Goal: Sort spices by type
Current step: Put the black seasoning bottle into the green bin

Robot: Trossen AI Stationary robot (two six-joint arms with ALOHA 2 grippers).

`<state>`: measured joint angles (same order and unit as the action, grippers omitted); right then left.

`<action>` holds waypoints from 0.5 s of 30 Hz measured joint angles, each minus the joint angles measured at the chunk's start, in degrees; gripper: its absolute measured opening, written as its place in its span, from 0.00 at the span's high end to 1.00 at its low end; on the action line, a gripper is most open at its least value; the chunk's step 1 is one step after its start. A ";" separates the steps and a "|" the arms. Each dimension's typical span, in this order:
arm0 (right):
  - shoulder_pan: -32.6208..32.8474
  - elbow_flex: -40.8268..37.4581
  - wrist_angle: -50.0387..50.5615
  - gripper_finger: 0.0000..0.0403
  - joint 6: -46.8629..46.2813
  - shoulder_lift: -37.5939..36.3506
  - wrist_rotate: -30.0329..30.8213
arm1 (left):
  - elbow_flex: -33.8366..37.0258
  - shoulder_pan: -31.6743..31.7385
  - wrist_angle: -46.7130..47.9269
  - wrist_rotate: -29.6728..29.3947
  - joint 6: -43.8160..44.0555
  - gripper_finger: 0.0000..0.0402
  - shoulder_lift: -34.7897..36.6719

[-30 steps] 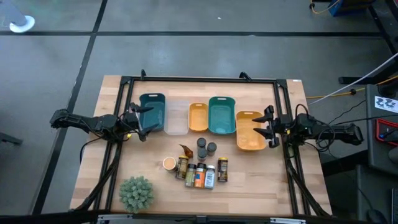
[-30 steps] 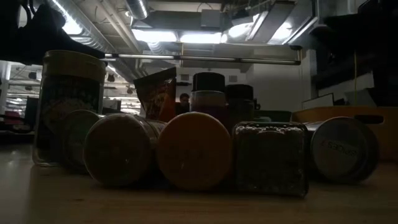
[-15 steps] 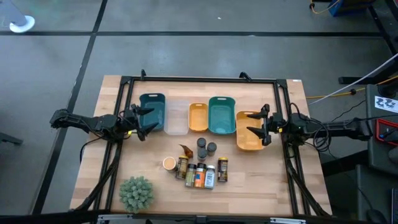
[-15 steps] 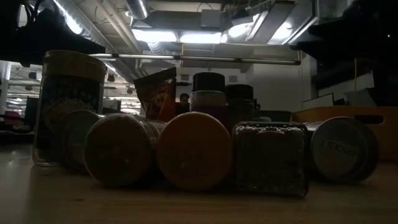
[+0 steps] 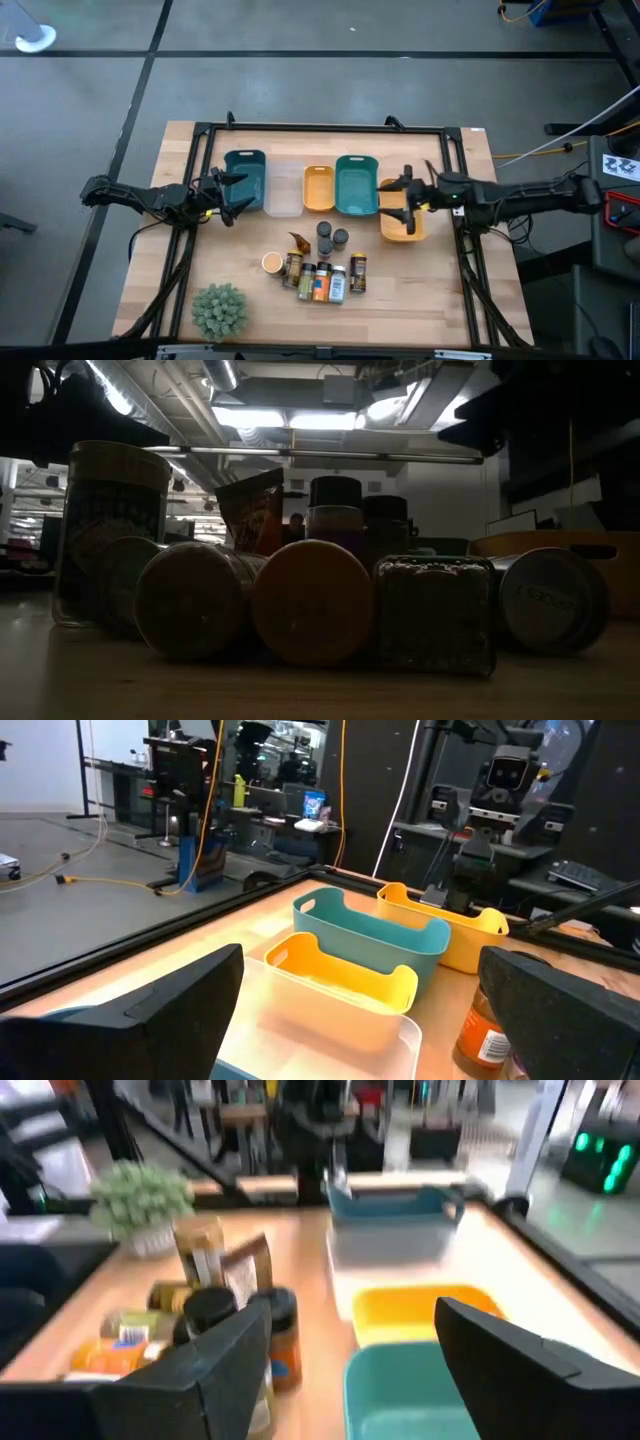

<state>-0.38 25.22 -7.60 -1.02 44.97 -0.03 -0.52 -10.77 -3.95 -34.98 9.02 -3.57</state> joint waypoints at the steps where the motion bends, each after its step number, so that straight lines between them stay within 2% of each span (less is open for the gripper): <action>1: 0.00 1.22 1.47 0.30 0.02 0.97 0.00 | 0.00 0.01 0.01 -0.01 0.00 0.03 0.00; 7: 0.00 6.34 7.10 0.30 0.01 5.16 -0.68 | 0.00 0.00 0.01 0.00 0.00 0.03 -0.02; 15: 0.07 6.83 13.78 0.30 -1.59 7.28 -1.23 | 0.00 0.00 0.01 0.00 0.09 0.03 0.00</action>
<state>-0.32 32.05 6.18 -2.60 52.25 -1.26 -0.52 -10.77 -3.95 -34.98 9.10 -3.57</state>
